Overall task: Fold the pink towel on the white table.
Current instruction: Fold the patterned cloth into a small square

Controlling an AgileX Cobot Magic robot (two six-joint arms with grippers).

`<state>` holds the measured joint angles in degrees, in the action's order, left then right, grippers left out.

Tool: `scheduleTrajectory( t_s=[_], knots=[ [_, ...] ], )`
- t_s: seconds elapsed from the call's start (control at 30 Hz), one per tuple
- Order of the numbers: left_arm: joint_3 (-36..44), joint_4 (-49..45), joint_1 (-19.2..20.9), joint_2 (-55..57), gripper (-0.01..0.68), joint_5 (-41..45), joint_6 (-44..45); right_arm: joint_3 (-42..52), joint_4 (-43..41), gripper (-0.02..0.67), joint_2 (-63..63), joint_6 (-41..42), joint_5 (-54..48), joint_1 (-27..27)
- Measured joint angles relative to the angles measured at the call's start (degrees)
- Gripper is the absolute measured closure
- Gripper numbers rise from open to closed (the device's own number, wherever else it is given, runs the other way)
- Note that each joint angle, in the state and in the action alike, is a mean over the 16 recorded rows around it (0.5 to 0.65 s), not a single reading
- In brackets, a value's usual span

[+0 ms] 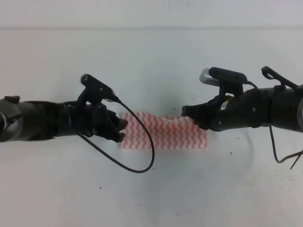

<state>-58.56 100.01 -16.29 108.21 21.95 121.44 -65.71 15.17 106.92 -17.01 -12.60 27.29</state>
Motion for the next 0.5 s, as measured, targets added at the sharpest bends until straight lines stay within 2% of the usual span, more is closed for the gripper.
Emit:
scheduleTrajectory(
  t_s=[0.13, 0.27, 0.5],
  knots=[
    [-0.17, 0.28, 0.00, -2.55, 0.284, 0.75, -0.69, 0.00, 0.00, 0.664, -0.04, 0.26, -0.06, -0.01],
    [-0.33, 0.36, 0.00, -4.98, 0.276, 2.42, -1.95, -0.01, -0.03, 0.664, -0.07, 0.41, -0.10, -0.02],
    [-0.48, 0.36, 0.00, -5.84, 0.414, 6.77, -4.22, -0.01, -0.05, 0.664, 0.04, 0.51, -0.16, 0.01]
  ],
)
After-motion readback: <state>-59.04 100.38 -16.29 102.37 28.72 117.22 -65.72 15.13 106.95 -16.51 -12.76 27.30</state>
